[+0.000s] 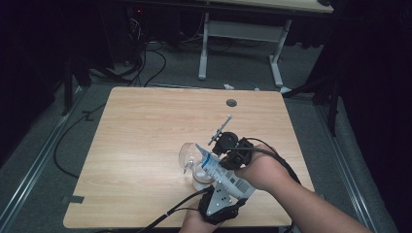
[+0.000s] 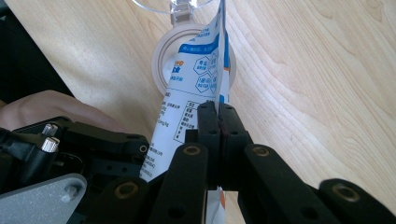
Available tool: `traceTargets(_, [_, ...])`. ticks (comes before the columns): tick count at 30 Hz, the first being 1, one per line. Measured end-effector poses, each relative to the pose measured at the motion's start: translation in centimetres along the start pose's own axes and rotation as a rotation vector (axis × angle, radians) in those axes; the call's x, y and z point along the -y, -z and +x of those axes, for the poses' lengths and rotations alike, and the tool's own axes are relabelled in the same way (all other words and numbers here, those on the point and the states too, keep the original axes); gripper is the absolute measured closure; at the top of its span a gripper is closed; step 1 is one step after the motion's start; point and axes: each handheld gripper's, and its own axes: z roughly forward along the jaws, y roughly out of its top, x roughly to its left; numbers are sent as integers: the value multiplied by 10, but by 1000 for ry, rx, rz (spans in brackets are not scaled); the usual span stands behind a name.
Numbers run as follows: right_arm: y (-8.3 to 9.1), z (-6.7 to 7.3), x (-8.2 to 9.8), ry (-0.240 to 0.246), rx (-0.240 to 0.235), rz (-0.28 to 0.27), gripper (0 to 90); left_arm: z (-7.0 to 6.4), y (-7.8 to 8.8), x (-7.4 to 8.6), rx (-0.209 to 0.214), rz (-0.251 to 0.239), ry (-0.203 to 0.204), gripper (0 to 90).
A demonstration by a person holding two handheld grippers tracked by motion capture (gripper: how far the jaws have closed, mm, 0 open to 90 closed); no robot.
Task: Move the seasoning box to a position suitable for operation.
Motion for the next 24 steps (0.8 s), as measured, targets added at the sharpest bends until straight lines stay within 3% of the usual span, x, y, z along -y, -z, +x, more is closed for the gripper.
traceTargets(24, [-1,1,-2,8,7,4,900,0,1,-1,-1,-4,2,584])
